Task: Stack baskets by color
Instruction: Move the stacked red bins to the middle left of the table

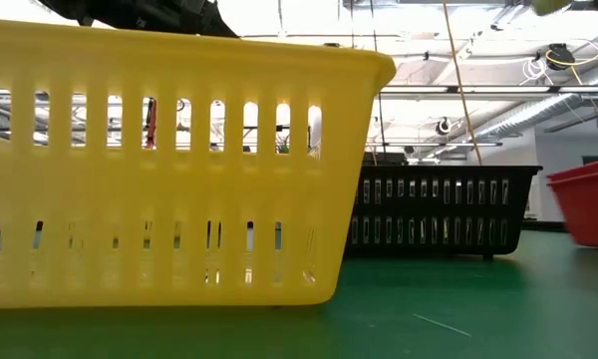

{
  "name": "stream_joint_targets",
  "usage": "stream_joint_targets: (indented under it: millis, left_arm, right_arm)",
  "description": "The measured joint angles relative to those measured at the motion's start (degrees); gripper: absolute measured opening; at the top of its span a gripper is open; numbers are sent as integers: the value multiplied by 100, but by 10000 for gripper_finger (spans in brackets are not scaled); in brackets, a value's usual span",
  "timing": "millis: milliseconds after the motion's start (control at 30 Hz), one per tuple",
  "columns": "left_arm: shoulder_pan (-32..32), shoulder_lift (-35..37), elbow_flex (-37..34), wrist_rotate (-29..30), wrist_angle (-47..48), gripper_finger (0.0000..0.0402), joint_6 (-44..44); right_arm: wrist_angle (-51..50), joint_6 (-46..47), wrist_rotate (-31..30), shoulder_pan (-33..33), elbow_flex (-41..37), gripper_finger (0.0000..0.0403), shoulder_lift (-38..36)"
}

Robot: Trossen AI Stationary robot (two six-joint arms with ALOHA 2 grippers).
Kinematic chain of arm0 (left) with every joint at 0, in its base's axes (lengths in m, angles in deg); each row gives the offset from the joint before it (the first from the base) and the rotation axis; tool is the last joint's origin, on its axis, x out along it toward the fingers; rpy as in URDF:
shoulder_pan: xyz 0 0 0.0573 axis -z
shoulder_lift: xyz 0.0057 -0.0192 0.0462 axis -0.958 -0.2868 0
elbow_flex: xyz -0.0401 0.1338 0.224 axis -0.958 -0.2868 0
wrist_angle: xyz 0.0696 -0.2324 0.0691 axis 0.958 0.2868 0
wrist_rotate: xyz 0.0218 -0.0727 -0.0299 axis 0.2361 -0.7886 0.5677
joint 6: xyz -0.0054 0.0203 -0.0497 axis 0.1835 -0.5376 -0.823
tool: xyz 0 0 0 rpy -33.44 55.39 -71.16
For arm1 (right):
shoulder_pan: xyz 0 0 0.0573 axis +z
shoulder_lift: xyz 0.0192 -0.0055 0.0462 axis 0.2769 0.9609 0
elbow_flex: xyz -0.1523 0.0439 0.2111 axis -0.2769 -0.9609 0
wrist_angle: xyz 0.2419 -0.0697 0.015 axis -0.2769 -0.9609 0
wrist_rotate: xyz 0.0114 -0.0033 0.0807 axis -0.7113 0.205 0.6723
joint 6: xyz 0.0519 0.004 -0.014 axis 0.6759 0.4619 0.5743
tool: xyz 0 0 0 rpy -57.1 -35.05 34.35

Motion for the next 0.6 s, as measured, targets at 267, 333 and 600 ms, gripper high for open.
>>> stream_joint_targets:
  millis: [267, 333, 600]
  left_arm:
    - [0, 0, 0, -30, 2, 312, -6]
    - [0, 0, 0, -85, 2, 312, -17]
    - [1, 0, 0, -176, 9, 312, -19]
  right_arm:
    - [-886, -1214, -422, -1076, -13, 4, 5]
    - [-897, -1473, -530, -1362, -43, 5, 5]
    - [-329, -2430, -520, -2465, -708, 2, -399]
